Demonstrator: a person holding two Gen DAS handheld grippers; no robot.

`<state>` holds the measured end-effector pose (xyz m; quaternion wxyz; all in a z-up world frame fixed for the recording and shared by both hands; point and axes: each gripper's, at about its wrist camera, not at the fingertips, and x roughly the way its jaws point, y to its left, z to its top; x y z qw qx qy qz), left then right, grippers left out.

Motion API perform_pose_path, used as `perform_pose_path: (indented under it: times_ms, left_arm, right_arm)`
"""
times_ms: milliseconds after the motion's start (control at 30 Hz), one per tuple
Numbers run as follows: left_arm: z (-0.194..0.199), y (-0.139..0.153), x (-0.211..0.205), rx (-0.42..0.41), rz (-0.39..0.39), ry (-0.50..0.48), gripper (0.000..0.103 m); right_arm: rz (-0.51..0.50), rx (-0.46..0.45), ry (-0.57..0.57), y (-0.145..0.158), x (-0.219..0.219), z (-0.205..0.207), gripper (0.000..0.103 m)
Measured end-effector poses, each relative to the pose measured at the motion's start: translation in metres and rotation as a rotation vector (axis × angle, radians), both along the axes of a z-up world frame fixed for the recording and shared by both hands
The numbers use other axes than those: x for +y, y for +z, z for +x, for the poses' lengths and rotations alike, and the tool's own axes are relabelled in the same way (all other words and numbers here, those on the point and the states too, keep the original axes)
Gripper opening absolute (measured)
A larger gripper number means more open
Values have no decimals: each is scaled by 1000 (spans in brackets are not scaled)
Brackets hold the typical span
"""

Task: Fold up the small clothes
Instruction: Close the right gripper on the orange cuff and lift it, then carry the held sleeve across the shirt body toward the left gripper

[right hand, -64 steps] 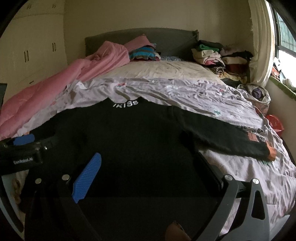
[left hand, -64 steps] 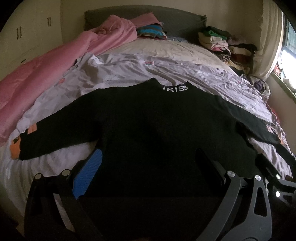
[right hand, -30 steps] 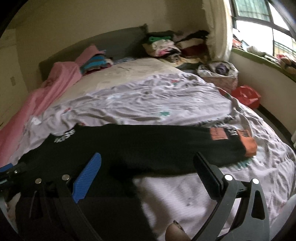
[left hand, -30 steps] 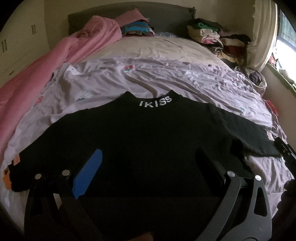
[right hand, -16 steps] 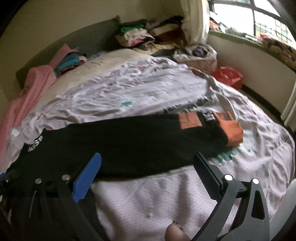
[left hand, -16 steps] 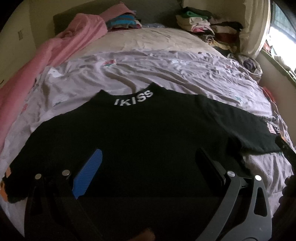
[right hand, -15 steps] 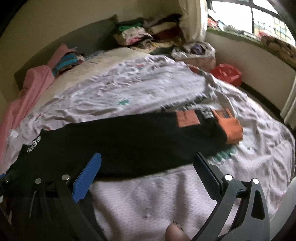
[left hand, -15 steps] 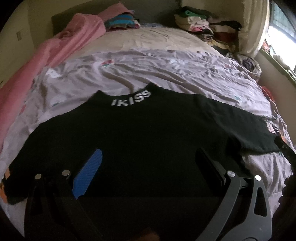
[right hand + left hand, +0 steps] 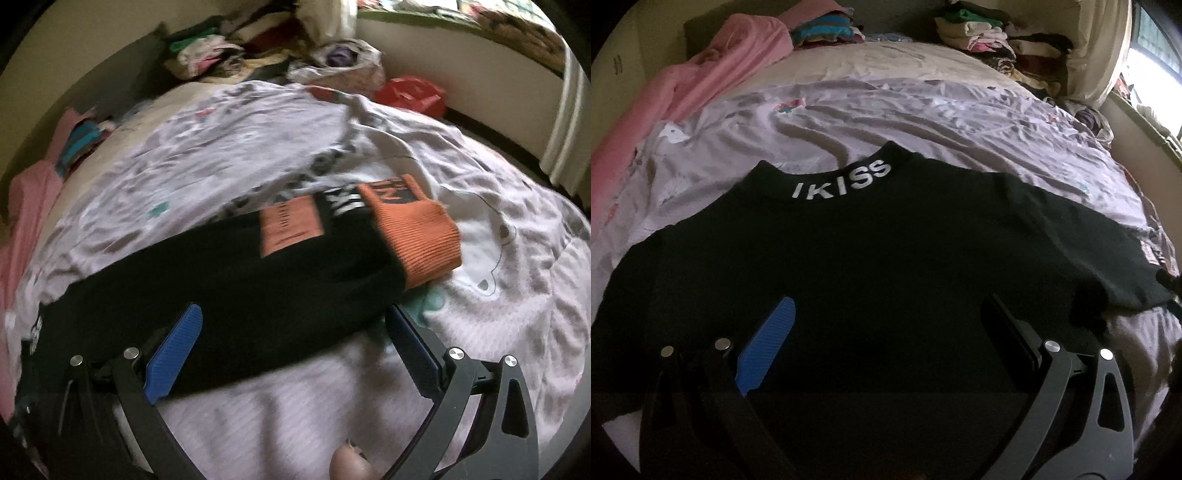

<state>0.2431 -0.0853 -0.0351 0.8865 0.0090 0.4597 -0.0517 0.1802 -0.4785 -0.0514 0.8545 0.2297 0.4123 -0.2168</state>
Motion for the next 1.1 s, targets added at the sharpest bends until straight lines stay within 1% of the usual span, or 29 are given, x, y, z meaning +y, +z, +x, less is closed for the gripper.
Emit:
perform_pose_path:
  times_ms: [33,100,167,200,267,333,400,433,533,667,800,933,1100]
  left_arm:
    - [1,-2,2,-1,-1,1,94]
    - [3,-5,6,0,-2,12,94]
    - [5,-7,12,7,-20,22,94]
    - [6,-7,13,8,-25,26,94]
    - [7,-5,17,6,-38,33,94]
    - [6,-1,20,5,-51,38,94]
    - [4,4,23,-2,-68,38,94]
    - [4,9,25,-8,-79,31,94]
    - [0,24,28,-38,-94,18,94]
    - [-1,34,37,-36,-131,19,94]
    - [-4,44,50,-49,-158,34,94]
    - [-6,56,71,-73,-211,69,94]
    - [-8,63,98,-80,-239,126,94]
  right_arm:
    - [23,3,-22,-4,-7,1,99]
    - [84,-20,-53,-11,-21,2,99]
    - [92,-54,-77,-12,-29,3,99]
    - [100,-72,-83,-12,-32,4,97]
    - [108,-93,-114,-11,-37,4,77]
    - [107,-134,-125,-6,-41,2,38]
    - [130,-163,-114,-3,-44,2,27]
    - [126,-177,-106,0,-42,1,21]
    - [64,-233,-50,24,-25,-1,19]
    - [8,-292,11,56,-1,-4,18]
    - [-11,-337,70,80,22,-9,17]
    - [-38,-376,134,102,49,-11,17]
    - [-46,-396,204,116,79,-10,16]
